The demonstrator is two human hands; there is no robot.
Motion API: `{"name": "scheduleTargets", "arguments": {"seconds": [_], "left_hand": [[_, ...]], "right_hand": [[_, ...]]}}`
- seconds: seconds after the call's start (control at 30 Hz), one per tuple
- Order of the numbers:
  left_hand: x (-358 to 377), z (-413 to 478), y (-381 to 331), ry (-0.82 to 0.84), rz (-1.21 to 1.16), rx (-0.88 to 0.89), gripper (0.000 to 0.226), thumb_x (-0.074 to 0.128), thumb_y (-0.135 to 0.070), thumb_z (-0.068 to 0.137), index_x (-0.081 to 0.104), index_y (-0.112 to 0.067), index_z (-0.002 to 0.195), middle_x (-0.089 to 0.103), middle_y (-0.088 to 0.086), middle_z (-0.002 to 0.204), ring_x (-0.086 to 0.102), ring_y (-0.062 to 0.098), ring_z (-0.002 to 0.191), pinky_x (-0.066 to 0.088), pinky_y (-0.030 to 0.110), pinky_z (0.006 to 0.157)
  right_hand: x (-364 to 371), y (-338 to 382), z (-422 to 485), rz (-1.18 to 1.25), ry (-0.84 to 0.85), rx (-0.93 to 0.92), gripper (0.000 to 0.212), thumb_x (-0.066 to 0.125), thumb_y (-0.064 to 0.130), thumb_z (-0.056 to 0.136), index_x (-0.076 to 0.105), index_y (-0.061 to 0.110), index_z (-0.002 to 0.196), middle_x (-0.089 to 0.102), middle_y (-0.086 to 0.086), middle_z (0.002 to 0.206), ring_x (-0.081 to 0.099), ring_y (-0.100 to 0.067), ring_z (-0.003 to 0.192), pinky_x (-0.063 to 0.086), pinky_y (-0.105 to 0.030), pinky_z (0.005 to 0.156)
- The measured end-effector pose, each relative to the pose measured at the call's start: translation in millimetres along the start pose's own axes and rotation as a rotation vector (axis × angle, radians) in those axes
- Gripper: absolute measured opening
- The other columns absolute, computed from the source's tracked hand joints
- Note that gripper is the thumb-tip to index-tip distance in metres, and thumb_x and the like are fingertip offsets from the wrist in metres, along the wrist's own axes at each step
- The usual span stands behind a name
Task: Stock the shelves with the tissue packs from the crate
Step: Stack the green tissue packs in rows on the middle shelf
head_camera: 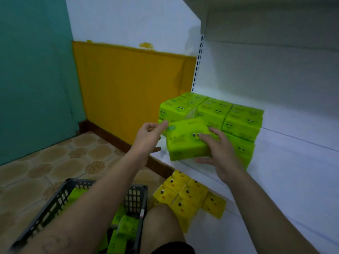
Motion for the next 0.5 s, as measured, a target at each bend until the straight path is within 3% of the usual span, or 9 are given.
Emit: {"name": "scheduleTargets", "arguments": {"seconds": [0.17,0.23,0.3,0.4,0.5], "left_hand": [[29.0,20.7,12.7,-0.039,0.138,0.036,0.055,0.067,-0.033,0.09,0.044,-0.023,0.139,0.042,0.004,0.144,0.048,0.024,0.125,0.044,0.05,0.102],[36.8,34.1,12.4,-0.016,0.116,-0.005,0.067,0.068,-0.029,0.09,0.033,-0.024,0.147,0.034,0.004,0.15,0.048,0.024,0.121,0.046,0.051,0.1],[41.1,46.9,10.0,-0.016,0.056,-0.053,0.078,0.069,-0.027,0.089,0.024,-0.024,0.151,0.032,0.004,0.15,0.049,0.023,0.112,0.051,0.047,0.093],[38.0,66.3,10.2,-0.08,0.047,-0.069,0.103,0.081,-0.032,0.074,0.015,-0.034,0.153,0.025,0.004,0.154,0.045,0.03,0.128,0.052,0.047,0.092],[30.9,77.9,11.7,-0.121,0.035,-0.09,0.11,0.083,-0.029,0.074,0.007,-0.035,0.154,0.02,0.006,0.158,0.043,0.032,0.131,0.054,0.049,0.088]], "right_hand": [[-30.3,13.5,45.5,0.213,-0.168,0.083,0.07,0.079,0.027,0.078,0.045,0.014,0.138,0.047,-0.007,0.136,0.064,-0.028,0.097,0.059,-0.043,0.062],[-33.0,16.5,63.3,0.243,-0.188,0.111,0.06,0.079,0.024,0.077,0.052,0.009,0.129,0.051,-0.014,0.134,0.063,-0.032,0.101,0.059,-0.041,0.06],[-31.3,17.0,74.2,0.187,-0.209,0.116,0.061,0.079,0.023,0.077,0.051,0.006,0.129,0.054,-0.015,0.13,0.071,-0.031,0.084,0.058,-0.037,0.053],[-29.6,16.5,71.9,-0.184,-0.264,0.068,0.066,0.081,0.038,0.074,0.052,0.003,0.122,0.064,-0.012,0.107,0.068,-0.02,0.048,0.043,-0.022,0.036],[-33.7,16.0,67.2,-0.722,-0.318,-0.097,0.056,0.074,0.061,0.069,0.056,0.01,0.082,0.064,-0.006,0.072,0.064,-0.02,0.048,0.036,-0.025,0.043]]}}
Point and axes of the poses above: each hand's wrist, its own z-axis towards the middle knuckle, its own x-axis out of the palm, y = z × x, the point moved 3 cm from there along z, towards the middle knuckle
